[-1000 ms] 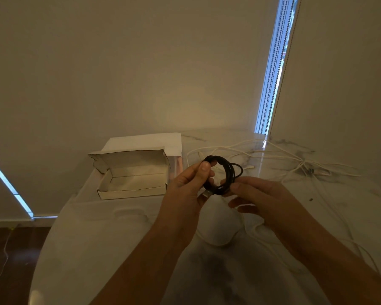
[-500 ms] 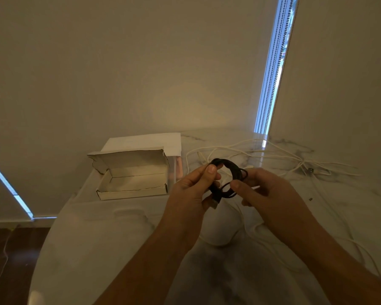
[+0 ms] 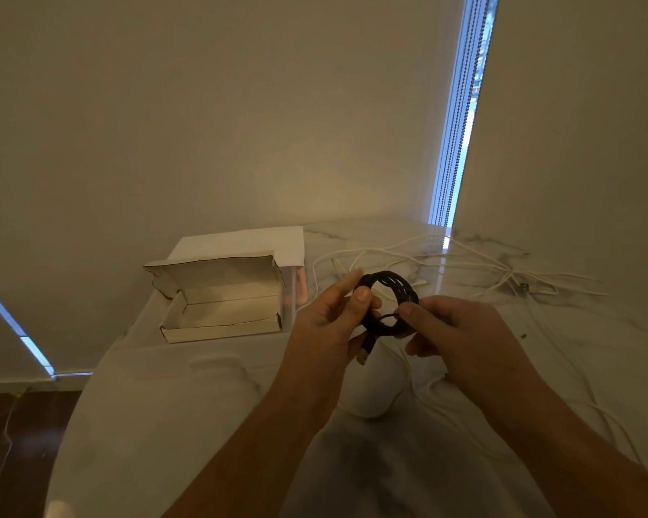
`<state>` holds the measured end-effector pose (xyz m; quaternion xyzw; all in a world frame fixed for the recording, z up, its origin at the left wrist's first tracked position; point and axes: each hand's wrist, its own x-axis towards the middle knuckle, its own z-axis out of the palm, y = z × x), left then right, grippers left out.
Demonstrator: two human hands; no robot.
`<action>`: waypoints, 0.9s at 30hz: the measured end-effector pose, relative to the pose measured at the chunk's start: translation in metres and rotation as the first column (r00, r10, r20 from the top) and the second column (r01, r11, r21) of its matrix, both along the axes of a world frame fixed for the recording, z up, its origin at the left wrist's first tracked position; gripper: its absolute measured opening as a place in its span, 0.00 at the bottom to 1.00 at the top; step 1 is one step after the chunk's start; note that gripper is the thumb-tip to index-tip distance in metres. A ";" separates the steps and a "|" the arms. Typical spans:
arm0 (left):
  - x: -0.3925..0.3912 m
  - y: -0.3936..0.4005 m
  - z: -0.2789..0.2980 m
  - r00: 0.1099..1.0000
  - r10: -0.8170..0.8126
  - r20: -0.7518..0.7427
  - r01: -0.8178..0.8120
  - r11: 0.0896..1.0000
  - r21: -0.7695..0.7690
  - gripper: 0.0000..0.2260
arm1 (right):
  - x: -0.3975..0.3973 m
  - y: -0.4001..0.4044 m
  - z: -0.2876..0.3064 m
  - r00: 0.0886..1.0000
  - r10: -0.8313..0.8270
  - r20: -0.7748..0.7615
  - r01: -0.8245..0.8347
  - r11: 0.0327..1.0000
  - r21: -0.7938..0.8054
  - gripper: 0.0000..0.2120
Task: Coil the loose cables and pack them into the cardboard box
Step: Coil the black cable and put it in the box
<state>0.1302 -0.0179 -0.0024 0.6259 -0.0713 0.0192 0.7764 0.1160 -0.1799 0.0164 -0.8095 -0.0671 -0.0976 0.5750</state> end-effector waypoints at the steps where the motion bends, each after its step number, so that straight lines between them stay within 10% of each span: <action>1: 0.000 0.000 0.001 1.000 -0.015 0.012 0.014 1.000 0.015 0.18 | 0.001 -0.001 0.000 1.000 -0.010 -0.005 0.010 1.000 0.005 0.08; 15: -0.007 0.009 0.012 0.943 -0.326 0.068 0.312 0.937 0.160 0.39 | 0.002 -0.006 0.001 0.979 -0.040 -0.200 0.115 0.919 0.378 0.09; 27: -0.002 -0.001 0.003 0.983 -0.110 0.149 0.077 0.974 0.212 0.28 | -0.001 0.003 -0.005 0.982 -0.086 -0.169 0.139 0.931 0.338 0.10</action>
